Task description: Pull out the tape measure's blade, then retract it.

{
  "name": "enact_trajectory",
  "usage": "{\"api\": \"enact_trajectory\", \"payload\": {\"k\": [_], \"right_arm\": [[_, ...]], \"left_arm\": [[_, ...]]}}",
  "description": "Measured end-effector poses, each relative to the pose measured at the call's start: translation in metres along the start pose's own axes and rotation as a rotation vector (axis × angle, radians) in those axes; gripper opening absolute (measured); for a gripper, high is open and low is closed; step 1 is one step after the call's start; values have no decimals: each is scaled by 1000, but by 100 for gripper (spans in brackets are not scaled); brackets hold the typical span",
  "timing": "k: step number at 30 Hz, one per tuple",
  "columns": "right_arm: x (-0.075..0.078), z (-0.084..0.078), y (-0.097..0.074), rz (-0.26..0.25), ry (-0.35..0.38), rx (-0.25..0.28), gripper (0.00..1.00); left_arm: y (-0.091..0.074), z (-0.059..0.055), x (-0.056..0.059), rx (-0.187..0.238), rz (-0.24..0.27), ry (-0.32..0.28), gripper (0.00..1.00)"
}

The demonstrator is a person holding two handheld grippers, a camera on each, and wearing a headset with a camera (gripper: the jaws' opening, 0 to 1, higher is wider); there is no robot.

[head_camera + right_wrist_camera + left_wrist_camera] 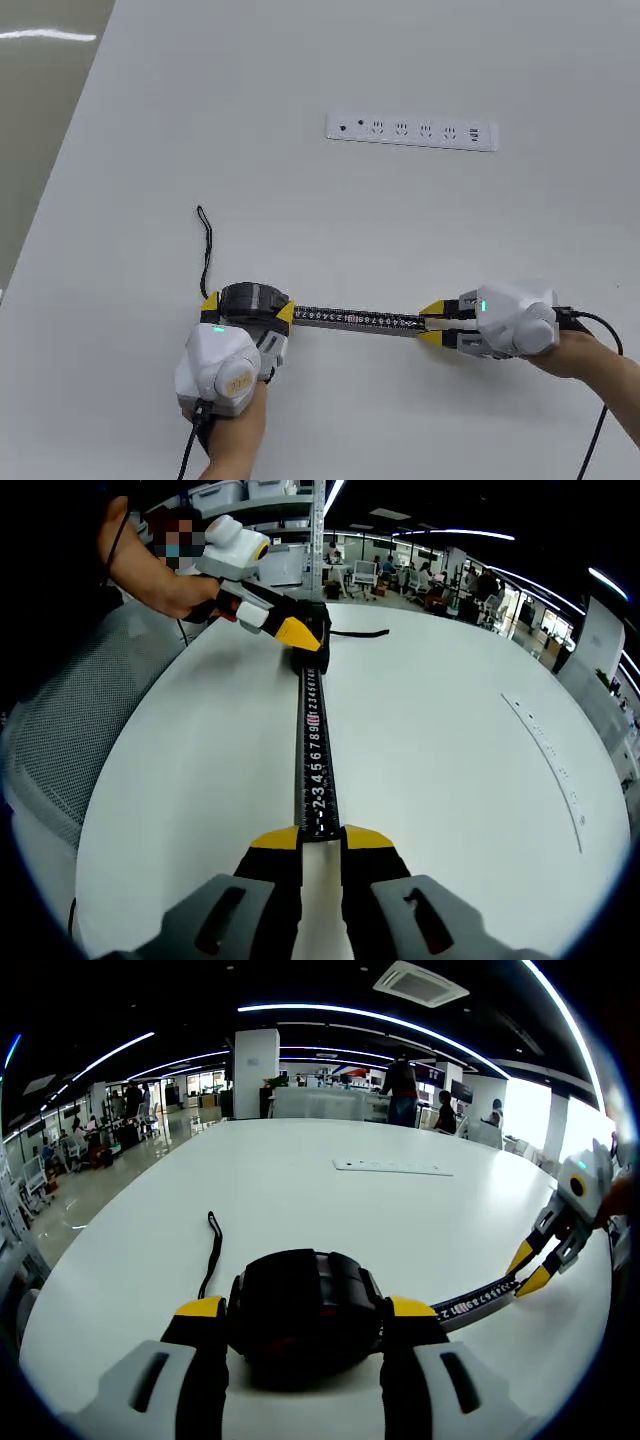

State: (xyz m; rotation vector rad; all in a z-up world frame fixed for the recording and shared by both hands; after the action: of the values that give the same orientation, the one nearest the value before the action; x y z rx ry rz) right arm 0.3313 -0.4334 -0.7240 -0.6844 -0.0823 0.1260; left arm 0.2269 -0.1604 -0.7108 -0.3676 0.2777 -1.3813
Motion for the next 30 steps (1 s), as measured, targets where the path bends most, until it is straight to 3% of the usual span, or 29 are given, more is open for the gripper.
{"api": "enact_trajectory", "payload": {"k": [30], "right_arm": [[0, 17, 19, 7, -14, 20, 12]], "left_arm": [[0, 0, -2, -4, -23, -2, 58]]}}
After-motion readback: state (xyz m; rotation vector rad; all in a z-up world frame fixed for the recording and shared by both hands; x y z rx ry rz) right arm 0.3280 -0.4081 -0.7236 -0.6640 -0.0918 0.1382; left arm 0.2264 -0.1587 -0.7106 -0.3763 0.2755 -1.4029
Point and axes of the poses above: the centre of the closed fingertips' face, and the gripper's own axes: y roughly forward along the fingers, x roughly to its right, z roughly out of its top, the point moved 8 cm from there along -y, roughly backward along the fingers, and after that the axes turned 7 degrees about x, right-handed, at the moved point
